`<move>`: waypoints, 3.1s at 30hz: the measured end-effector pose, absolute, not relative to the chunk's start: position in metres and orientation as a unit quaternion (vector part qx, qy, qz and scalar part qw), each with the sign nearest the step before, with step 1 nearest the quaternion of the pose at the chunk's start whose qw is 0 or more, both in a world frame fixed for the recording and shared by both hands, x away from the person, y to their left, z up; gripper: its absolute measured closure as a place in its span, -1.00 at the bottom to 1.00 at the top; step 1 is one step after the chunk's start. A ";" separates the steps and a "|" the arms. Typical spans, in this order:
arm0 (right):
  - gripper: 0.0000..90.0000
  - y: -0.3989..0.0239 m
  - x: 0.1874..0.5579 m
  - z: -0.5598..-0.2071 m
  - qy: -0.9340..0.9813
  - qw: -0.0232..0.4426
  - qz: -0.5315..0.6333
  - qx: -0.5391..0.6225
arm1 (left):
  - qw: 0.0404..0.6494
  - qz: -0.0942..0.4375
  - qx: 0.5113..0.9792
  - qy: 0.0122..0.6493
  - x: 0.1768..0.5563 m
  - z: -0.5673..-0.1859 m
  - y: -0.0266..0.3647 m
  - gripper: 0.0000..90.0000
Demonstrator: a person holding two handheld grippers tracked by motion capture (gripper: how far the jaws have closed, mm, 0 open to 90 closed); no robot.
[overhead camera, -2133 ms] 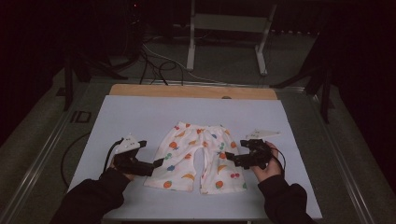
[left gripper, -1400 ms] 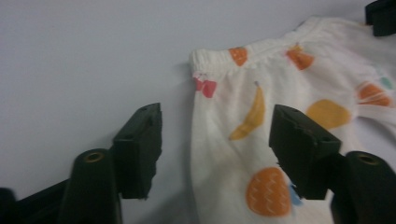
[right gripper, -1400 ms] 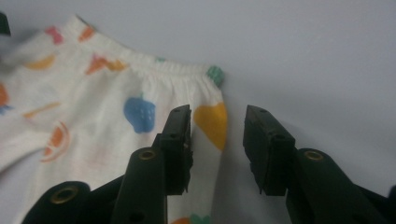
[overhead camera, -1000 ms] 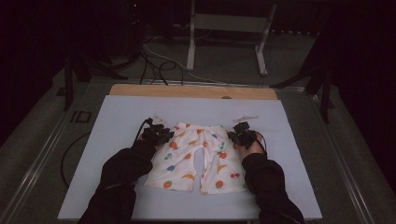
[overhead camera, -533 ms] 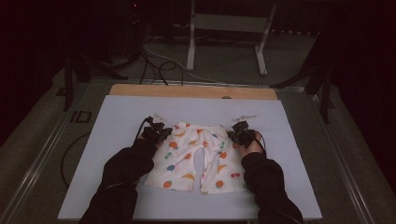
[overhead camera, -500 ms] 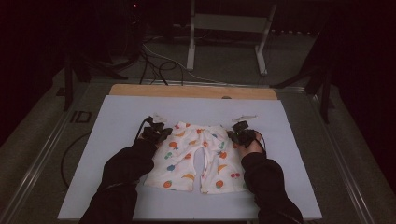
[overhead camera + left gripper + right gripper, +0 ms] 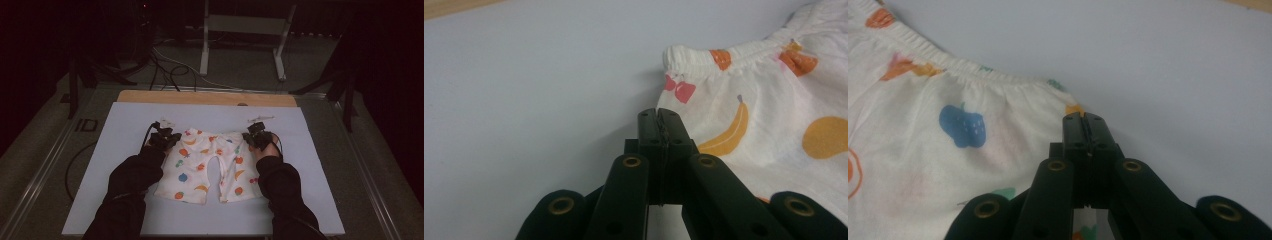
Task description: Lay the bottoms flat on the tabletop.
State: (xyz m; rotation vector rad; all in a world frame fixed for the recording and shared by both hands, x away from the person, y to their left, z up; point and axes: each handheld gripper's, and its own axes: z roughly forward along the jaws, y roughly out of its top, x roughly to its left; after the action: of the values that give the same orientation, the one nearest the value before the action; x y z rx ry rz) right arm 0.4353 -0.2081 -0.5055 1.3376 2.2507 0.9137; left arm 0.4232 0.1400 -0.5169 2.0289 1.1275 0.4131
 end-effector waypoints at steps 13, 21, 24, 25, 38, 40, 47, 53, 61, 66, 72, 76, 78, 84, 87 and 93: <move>1.00 -0.203 0.449 -0.497 0.784 0.198 0.339 0.482 | 0.403 0.180 0.775 0.452 0.432 -0.508 0.144 1.00; 1.00 -0.205 0.452 -0.505 0.782 0.204 0.329 0.488 | 0.397 0.166 0.776 0.461 0.435 -0.514 0.143 1.00; 1.00 -0.206 0.452 -0.508 0.783 0.197 0.323 0.493 | 0.386 0.159 0.783 0.461 0.436 -0.517 0.141 1.00; 0.99 -0.206 0.453 -0.509 0.783 0.196 0.321 0.495 | 0.381 0.148 0.786 0.465 0.438 -0.520 0.141 1.00; -0.27 -0.207 0.449 -0.505 0.775 0.174 0.335 0.507 | 0.407 0.129 0.778 0.461 0.432 -0.510 0.141 -0.63; -0.42 -0.208 0.446 -0.501 0.780 0.159 0.346 0.497 | 0.423 0.127 0.780 0.443 0.427 -0.505 0.143 -0.76; -0.65 -0.211 0.426 -0.485 0.808 0.159 0.359 0.439 | 0.451 0.125 0.781 0.413 0.407 -0.487 0.150 -0.96; -0.64 -0.216 0.400 -0.476 0.810 0.149 0.381 0.420 | 0.462 0.121 0.789 0.386 0.383 -0.480 0.155 -0.97; -0.35 -0.229 0.348 -0.485 0.818 0.145 0.375 0.411 | 0.485 0.109 0.781 0.377 0.349 -0.479 0.171 -0.98; -0.11 -0.243 0.324 -0.493 0.815 0.151 0.359 0.429 | 0.492 0.113 0.779 0.373 0.335 -0.476 0.177 -0.98; 0.25 -0.266 0.289 -0.503 0.810 0.154 0.321 0.466 | 0.500 0.116 0.774 0.369 0.318 -0.468 0.186 -0.98; 0.47 -0.272 0.280 -0.510 0.810 0.152 0.298 0.481 | 0.500 0.120 0.774 0.369 0.305 -0.468 0.193 -0.98; 0.71 -0.268 0.278 -0.509 0.819 0.159 0.288 0.471 | 0.496 0.120 0.777 0.369 0.300 -0.470 0.196 -0.98; 0.98 -0.262 0.273 -0.504 0.826 0.153 0.282 0.464 | 0.500 0.115 0.772 0.376 0.283 -0.477 0.208 -0.98; 0.98 -0.267 0.270 -0.502 0.818 0.146 0.289 0.476 | 0.503 0.111 0.768 0.381 0.276 -0.481 0.215 -0.98; 0.96 -0.274 0.266 -0.506 0.811 0.133 0.293 0.488 | 0.502 0.110 0.762 0.394 0.268 -0.486 0.231 -0.99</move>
State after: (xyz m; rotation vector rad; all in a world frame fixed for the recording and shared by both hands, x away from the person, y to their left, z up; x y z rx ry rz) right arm 0.2657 -0.2738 -0.5062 1.4169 2.3531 0.8498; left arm 0.2678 0.2312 -0.4856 1.8398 0.9528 0.2661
